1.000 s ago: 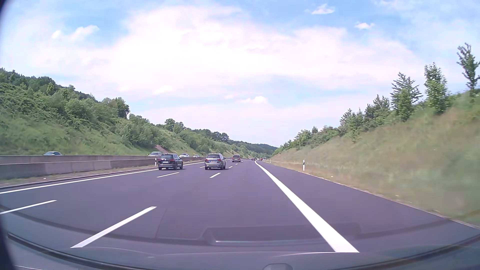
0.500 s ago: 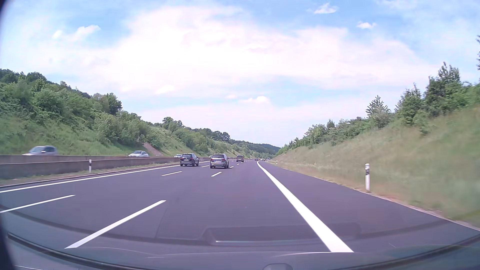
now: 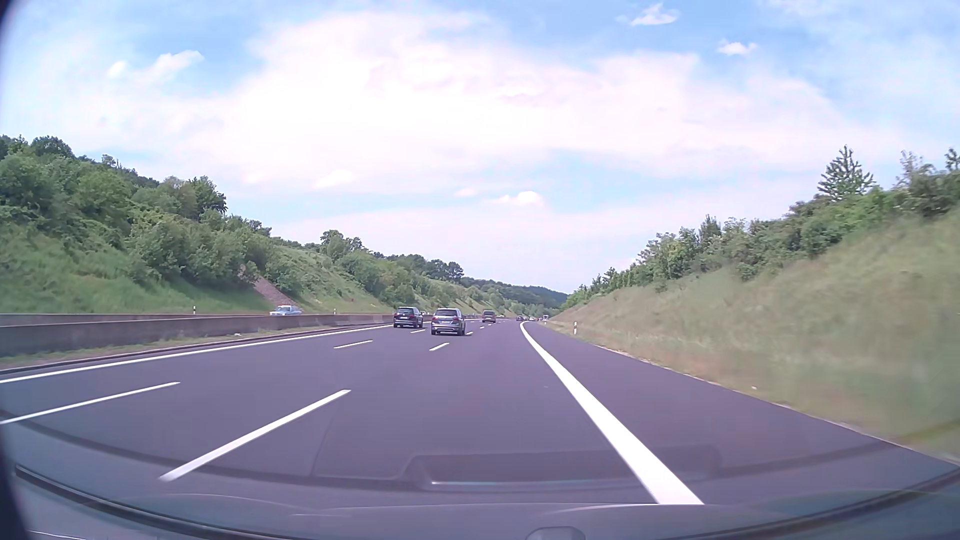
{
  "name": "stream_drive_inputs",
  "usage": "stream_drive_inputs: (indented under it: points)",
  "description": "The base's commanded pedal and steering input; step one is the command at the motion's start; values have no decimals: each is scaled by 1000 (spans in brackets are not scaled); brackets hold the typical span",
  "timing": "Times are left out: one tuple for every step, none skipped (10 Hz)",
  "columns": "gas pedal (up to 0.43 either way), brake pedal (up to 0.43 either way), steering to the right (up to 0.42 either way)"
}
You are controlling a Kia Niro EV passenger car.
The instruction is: Follow the waypoints while adhering to traffic rules and regulations
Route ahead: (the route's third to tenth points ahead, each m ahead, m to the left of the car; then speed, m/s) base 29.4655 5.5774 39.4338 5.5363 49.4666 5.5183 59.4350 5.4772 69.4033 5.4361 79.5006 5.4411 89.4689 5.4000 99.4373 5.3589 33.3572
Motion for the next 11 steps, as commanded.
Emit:
stream_drive_inputs:
  points:
    - [220,0,-2]
    - [209,0,0]
    - [197,0,0]
    - [189,0,0]
    - [177,0,-1]
    - [169,0,-1]
    - [157,0,-1]
    - [157,0,-1]
    - [157,0,-1]
    - [157,0,-1]
    - [157,0,0]
